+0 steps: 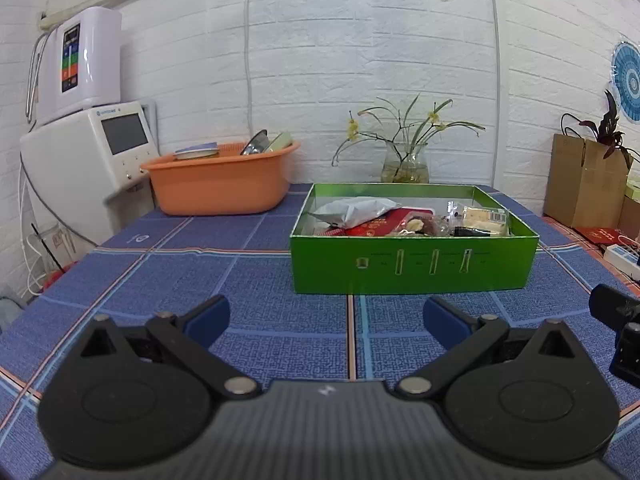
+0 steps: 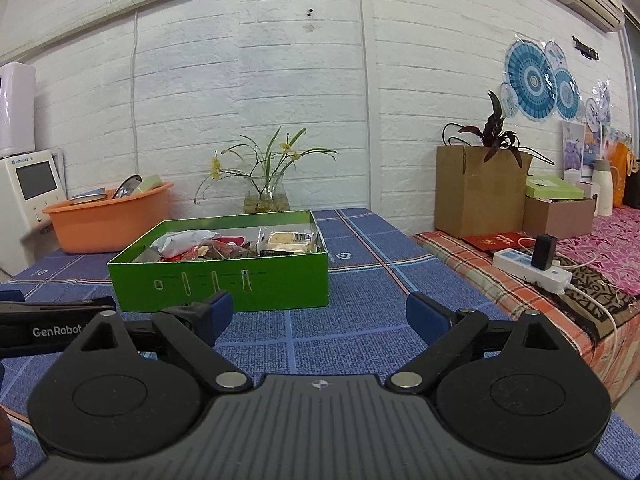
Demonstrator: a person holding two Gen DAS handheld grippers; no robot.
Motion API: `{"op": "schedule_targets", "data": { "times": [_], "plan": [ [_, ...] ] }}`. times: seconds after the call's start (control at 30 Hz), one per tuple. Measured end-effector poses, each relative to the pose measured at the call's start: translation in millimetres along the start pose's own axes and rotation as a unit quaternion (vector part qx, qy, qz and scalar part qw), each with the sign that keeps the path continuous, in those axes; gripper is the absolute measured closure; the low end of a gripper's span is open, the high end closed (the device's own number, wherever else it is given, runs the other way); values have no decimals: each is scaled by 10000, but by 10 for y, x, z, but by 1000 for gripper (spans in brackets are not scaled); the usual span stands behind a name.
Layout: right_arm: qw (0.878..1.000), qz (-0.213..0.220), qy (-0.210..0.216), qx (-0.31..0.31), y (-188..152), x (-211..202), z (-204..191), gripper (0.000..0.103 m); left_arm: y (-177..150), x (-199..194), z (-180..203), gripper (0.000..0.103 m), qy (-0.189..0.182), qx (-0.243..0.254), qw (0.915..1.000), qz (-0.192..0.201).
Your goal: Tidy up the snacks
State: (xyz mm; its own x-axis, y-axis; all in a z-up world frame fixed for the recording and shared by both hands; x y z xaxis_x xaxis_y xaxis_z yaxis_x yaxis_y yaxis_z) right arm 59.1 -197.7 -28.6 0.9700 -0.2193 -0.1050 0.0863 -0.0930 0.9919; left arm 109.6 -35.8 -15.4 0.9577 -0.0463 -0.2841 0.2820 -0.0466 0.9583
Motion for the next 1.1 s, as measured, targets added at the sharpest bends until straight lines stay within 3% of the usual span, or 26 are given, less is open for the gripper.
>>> {"op": "schedule_targets", "data": {
  "times": [0.23, 0.67, 1.1],
  "plan": [
    [10000, -75, -22, 31, -39, -4, 23, 0, 6, -40, -1, 0, -164, -101, 9998, 65],
    [9999, -112, -16, -96, -44, -42, -17, 0, 4, -87, 12, 0, -33, 46, 9999, 103],
    [9989, 360, -21, -316, 77, -188, -52, 0, 27, -158, 20, 0, -32, 70, 9998, 174]
  ]
}}
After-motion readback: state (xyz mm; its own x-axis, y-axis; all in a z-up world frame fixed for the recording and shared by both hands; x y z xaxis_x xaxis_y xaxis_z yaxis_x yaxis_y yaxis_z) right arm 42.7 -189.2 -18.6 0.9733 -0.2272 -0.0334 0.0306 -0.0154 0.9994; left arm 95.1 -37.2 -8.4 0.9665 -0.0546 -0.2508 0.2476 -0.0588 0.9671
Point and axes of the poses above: each gripper's, at about its wrist camera, not at the fingertips, and x roughly the way its jaws point, z to its right, y to its top, the point moved 8 cm from there along x, roughly the way its jaws point, and after that the axes turned 6 degrees about z, right-handed, at the moved point
